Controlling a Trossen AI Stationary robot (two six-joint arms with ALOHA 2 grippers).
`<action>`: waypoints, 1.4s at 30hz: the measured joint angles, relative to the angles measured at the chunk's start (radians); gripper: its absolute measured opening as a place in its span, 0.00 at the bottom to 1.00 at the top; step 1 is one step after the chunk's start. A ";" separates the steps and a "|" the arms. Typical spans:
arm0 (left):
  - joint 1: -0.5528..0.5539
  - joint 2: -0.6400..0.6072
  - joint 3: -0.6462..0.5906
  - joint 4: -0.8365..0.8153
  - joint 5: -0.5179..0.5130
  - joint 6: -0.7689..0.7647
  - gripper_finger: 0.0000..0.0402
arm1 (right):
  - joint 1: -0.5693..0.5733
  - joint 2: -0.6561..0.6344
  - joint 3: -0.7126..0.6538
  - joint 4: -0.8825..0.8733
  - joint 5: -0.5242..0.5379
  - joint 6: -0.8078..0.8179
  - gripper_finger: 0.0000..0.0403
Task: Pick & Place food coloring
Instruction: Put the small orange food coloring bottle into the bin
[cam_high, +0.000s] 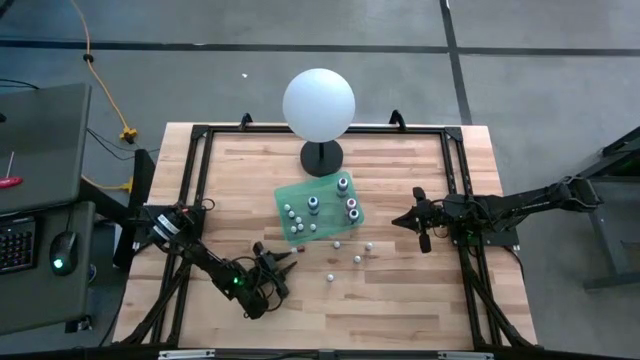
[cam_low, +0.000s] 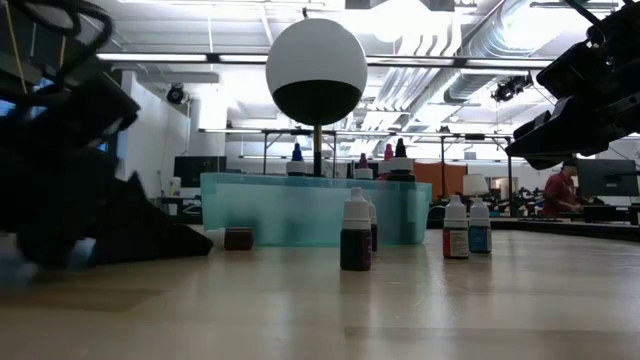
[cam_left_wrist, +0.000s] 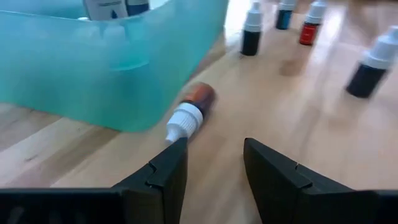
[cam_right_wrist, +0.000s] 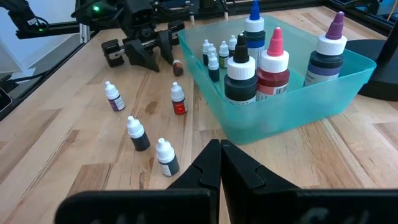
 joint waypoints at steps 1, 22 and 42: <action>0.007 0.000 0.000 0.000 0.002 -0.001 0.38 | 0.000 0.000 0.000 0.000 0.000 0.000 0.01; -0.068 -0.014 0.048 -0.169 0.032 -0.073 0.38 | 0.000 0.000 0.000 0.000 0.000 0.000 0.01; 0.013 -0.013 0.030 -0.373 -0.054 -0.310 0.38 | 0.000 0.000 0.000 0.000 0.000 0.000 0.01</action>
